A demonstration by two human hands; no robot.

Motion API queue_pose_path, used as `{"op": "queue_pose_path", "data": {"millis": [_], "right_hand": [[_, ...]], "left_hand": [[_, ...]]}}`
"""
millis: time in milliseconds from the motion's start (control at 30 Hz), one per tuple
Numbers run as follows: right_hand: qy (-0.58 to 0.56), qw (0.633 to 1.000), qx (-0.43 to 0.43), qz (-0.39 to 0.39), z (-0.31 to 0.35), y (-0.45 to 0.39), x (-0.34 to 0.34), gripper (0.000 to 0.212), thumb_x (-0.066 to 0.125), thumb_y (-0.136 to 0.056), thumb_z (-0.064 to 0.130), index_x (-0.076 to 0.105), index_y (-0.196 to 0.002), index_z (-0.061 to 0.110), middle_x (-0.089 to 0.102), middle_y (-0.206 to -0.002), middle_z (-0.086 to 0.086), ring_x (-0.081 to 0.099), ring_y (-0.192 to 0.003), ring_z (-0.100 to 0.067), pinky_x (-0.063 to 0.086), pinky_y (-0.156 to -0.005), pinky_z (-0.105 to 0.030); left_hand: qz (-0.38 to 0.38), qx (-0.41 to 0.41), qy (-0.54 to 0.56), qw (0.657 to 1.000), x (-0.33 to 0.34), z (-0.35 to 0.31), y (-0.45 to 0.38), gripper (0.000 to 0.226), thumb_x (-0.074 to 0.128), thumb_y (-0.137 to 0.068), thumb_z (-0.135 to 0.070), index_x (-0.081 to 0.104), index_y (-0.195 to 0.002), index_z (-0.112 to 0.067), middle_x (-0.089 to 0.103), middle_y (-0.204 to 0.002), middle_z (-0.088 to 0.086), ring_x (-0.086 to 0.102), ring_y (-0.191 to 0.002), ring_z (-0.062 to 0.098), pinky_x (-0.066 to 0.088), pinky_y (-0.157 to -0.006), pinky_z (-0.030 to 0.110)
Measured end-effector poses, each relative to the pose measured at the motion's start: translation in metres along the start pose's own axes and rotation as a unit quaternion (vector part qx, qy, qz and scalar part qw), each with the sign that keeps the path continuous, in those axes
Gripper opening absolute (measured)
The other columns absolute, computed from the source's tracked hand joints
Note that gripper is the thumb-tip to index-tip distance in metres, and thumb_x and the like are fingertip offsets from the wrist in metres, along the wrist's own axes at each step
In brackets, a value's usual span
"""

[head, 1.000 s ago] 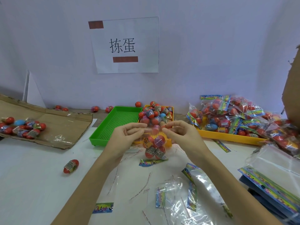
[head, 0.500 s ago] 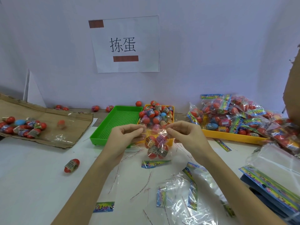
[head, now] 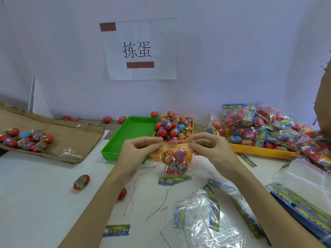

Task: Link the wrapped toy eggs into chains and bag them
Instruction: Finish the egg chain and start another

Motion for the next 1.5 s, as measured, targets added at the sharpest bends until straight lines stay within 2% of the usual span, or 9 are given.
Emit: {"op": "queue_pose_path", "data": {"millis": [233,467,567,700,867,1200,1367,1433,1500], "right_hand": [[0.043,0.999,-0.013,0.004,0.001,0.001,-0.001,0.03,0.067,-0.092,-0.003,0.083,-0.088,0.022,0.079,-0.091,-0.001,0.075,-0.087,-0.014,0.057,-0.074,-0.016],[0.109,0.993,-0.044,-0.01,0.007,0.0,-0.002,0.027,0.07,-0.092,-0.001,0.083,-0.089,0.022,0.079,-0.087,0.009,0.074,-0.086,-0.007,0.056,-0.074,-0.014],[0.142,0.988,-0.053,-0.023,0.009,-0.001,-0.003,0.039,0.059,-0.092,-0.009,0.082,-0.088,0.021,0.077,-0.088,0.006,0.073,-0.087,-0.008,0.059,-0.077,-0.019],[0.129,0.99,-0.056,-0.032,0.01,-0.002,-0.003,0.044,0.053,-0.092,-0.011,0.082,-0.086,0.022,0.076,-0.092,0.002,0.072,-0.09,-0.014,0.061,-0.081,-0.026],[0.125,0.99,-0.069,-0.021,0.01,-0.001,0.004,0.012,0.076,-0.091,0.013,0.079,-0.097,0.023,0.077,-0.092,0.012,0.072,-0.09,-0.008,0.059,-0.082,-0.02],[0.044,0.996,-0.074,-0.028,0.017,0.0,0.007,0.022,0.076,-0.089,0.005,0.069,-0.107,0.016,0.075,-0.096,0.005,0.072,-0.094,-0.011,0.058,-0.087,-0.021],[0.043,0.991,-0.123,0.013,0.034,0.006,0.021,0.028,0.074,-0.09,0.001,0.069,-0.114,0.016,0.075,-0.1,-0.001,0.072,-0.098,-0.018,0.059,-0.093,-0.03],[0.052,0.987,-0.145,0.043,0.039,0.009,0.032,0.028,0.074,-0.091,0.001,0.07,-0.115,0.015,0.076,-0.101,-0.002,0.073,-0.1,-0.02,0.059,-0.093,-0.032],[0.051,0.986,-0.155,0.043,0.04,0.011,0.037,0.027,0.074,-0.093,0.006,0.07,-0.117,0.016,0.076,-0.103,0.0,0.072,-0.103,-0.02,0.059,-0.093,-0.031]], "left_hand": [[0.016,0.074,-0.083,0.994,-0.001,-0.011,0.002,0.026,0.074,-0.09,0.003,0.085,-0.096,-0.019,0.082,-0.099,0.004,0.077,-0.098,0.017,0.059,-0.082,0.021],[0.033,0.138,-0.158,0.977,0.005,-0.025,0.008,0.023,0.07,-0.09,0.011,0.083,-0.098,-0.007,0.08,-0.098,0.003,0.076,-0.094,0.017,0.058,-0.082,0.019],[0.033,0.143,-0.159,0.976,0.005,-0.027,0.008,0.029,0.062,-0.093,0.016,0.083,-0.096,-0.004,0.08,-0.099,0.005,0.075,-0.092,0.019,0.058,-0.082,0.021],[0.015,0.145,-0.131,0.981,0.006,-0.028,0.009,0.008,0.077,-0.09,-0.004,0.083,-0.094,-0.007,0.079,-0.098,0.003,0.075,-0.092,0.016,0.059,-0.08,0.021],[0.025,0.149,-0.134,0.979,0.011,-0.026,0.009,0.021,0.085,-0.082,-0.012,0.08,-0.102,-0.012,0.077,-0.104,-0.001,0.076,-0.096,0.018,0.061,-0.084,0.023],[0.019,0.103,-0.063,0.992,0.006,-0.024,0.005,0.036,0.089,-0.078,-0.014,0.078,-0.109,-0.028,0.076,-0.101,-0.002,0.073,-0.09,0.015,0.058,-0.083,0.023],[0.081,0.086,-0.107,0.987,0.025,-0.027,0.012,0.047,0.082,-0.086,-0.033,0.066,-0.13,-0.032,0.072,-0.123,-0.005,0.067,-0.117,0.013,0.055,-0.098,0.027],[0.091,0.081,-0.098,0.988,0.038,-0.026,0.016,0.033,0.083,-0.088,-0.032,0.074,-0.119,-0.025,0.077,-0.115,-0.002,0.071,-0.111,0.014,0.057,-0.092,0.025],[0.076,0.065,-0.073,0.992,0.046,-0.023,0.02,0.02,0.081,-0.086,-0.032,0.08,-0.102,-0.021,0.08,-0.095,0.003,0.076,-0.086,0.015,0.059,-0.073,0.024]]}}
Point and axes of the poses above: each hand's wrist, its own y-axis away from the middle knuckle, its own x-axis out of the palm, z = x × y, the point moved 9 cm from there along -y, towards the middle knuckle
